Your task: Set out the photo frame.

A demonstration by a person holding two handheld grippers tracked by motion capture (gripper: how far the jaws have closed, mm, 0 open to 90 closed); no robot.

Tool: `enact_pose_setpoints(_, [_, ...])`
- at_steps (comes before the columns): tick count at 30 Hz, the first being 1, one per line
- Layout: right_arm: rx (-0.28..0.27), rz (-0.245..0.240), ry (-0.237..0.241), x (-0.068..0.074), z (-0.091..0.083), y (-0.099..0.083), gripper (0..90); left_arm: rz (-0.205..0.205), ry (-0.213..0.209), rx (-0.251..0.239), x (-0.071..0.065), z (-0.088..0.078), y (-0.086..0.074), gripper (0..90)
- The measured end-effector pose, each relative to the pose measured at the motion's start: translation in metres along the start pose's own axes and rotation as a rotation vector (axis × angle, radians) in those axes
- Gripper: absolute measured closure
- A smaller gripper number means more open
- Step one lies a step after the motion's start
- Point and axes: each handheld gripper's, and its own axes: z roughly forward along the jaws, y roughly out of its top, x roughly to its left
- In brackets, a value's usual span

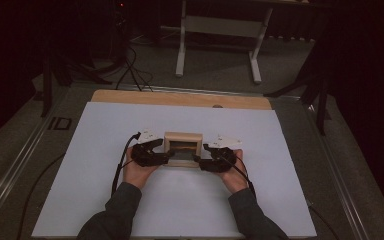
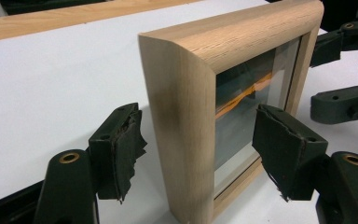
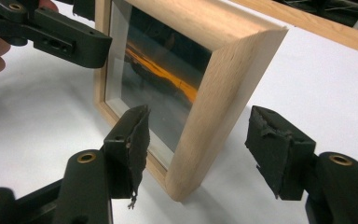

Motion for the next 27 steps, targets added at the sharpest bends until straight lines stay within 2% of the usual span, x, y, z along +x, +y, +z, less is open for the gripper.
enact_pose_setpoints(8, [-0.022, 0.008, -0.003, -0.002, -0.012, 0.002, 37.7, -0.005, 0.013, -0.024, 0.003, -0.019, -0.005, 32.6])
enact_pose_setpoints(20, [-0.056, 0.0, -0.001, -0.003, -0.031, 0.002, 36.9, 0.03, 0.032, -0.061, 0.001, -0.056, -0.011, 32.5])
enact_pose_setpoints(27, [-0.074, 0.006, -0.005, -0.006, -0.043, -0.003, 36.9, 0.037, 0.053, -0.06, 0.005, -0.072, -0.018, 32.2])
